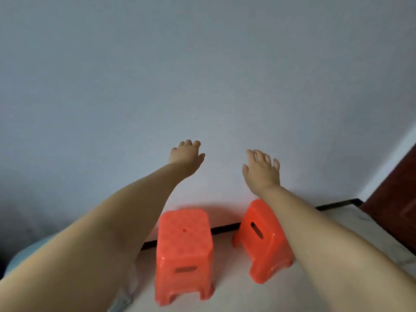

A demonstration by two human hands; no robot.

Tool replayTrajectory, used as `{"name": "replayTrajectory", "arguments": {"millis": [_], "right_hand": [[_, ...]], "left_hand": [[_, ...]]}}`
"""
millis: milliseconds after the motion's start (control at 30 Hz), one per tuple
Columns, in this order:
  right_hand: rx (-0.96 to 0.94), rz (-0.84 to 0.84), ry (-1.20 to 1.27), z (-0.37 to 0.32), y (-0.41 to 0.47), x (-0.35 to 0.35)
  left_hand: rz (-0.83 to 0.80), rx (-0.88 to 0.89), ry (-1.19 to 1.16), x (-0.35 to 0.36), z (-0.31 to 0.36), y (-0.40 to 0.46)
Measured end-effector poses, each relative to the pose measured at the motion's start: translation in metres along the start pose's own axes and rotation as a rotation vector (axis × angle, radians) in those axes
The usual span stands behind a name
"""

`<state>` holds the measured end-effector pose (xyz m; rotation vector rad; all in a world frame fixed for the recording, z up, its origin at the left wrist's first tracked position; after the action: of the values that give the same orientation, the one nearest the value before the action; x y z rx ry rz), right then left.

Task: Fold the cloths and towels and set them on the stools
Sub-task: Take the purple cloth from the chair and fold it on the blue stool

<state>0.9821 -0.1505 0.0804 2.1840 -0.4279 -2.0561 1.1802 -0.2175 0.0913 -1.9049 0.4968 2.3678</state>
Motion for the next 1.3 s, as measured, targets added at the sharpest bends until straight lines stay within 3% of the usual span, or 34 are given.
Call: {"name": "replayTrajectory", "arguments": {"millis": [167, 233, 267, 333, 500, 833, 1100, 1300], "right_hand": [[-0.268, -0.102, 0.065, -0.134, -0.038, 0.039], [-0.27, -0.142, 0.074, -0.148, -0.05, 0.047], [-0.391, -0.178, 0.099, -0.214, -0.072, 0.053], [-0.416, -0.2, 0.096, -0.239, -0.084, 0.059], [-0.679, -0.228, 0.162, -0.405, -0.142, 0.058], [-0.839, -0.238, 0.274, -0.666, -0.24, 0.055], [-0.976, -0.204, 0.206, -0.8, -0.259, 0.044], [-1.061, -0.175, 0.187, -0.893, -0.247, 0.063]], "left_hand": [[-0.048, -0.302, 0.007, -0.01, -0.117, -0.113], [-0.059, -0.331, -0.001, -0.007, -0.131, -0.133], [-0.063, -0.463, 0.012, -0.022, -0.183, -0.189], [-0.059, -0.51, -0.007, -0.028, -0.206, -0.214], [0.033, -0.751, 0.039, -0.08, -0.333, -0.329], [0.113, -0.929, 0.122, -0.165, -0.539, -0.483], [0.205, -1.084, 0.048, -0.193, -0.656, -0.543], [0.185, -1.113, 0.065, -0.188, -0.735, -0.552]]}}
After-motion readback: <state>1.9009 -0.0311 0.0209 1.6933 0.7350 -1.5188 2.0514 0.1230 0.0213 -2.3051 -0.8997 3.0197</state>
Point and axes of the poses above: each hand's wrist, its own y-axis towards the middle knuckle, its own x-axis out of the palm, z = x × y, the point moved 3 cm from there along y, towards the middle knuckle, and after that the axes turned 1 degree about y, right-handed, at the moved point
